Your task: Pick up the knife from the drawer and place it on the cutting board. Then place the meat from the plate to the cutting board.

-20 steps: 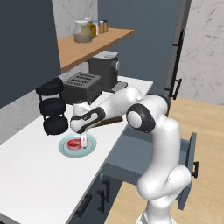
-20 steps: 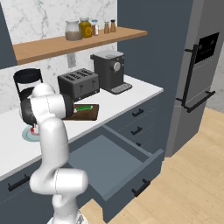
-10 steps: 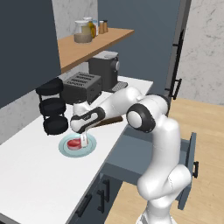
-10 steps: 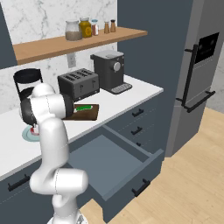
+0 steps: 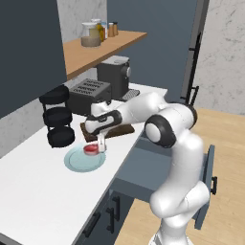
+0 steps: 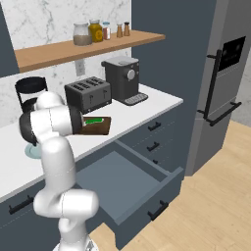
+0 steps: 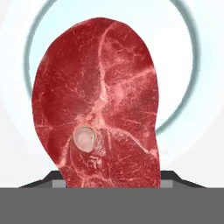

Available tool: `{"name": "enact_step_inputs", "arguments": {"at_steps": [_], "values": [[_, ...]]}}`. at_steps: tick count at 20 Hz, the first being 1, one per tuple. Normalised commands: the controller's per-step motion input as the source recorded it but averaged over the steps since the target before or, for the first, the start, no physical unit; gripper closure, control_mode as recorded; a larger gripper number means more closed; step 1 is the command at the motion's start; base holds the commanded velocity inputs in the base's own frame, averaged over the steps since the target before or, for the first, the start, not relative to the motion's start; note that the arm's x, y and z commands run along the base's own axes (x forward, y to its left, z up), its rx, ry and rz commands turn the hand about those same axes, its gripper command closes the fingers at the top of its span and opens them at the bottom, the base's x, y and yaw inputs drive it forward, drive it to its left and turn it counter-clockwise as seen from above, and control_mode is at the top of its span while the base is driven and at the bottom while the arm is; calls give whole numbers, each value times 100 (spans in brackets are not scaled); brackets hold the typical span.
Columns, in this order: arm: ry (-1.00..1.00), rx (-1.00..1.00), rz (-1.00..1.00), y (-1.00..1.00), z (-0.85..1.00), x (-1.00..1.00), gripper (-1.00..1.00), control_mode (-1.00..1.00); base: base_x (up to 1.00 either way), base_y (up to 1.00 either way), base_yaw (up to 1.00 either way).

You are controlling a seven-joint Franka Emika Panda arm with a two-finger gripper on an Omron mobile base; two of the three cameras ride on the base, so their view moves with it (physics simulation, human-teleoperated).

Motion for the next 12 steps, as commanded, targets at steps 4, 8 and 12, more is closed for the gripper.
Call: {"name": "enact_step_inputs", "arguments": {"at_steps": [4, 8, 12], "values": [[1, 0, -13, -71, 37, 34, 100, -100, 0, 0, 0], [5, 0, -8, -40, 39, 83, 100, -100, 0, 0, 0], [2, 0, 0, -33, 26, 98, 100, -100, 0, 0, 0]]}}
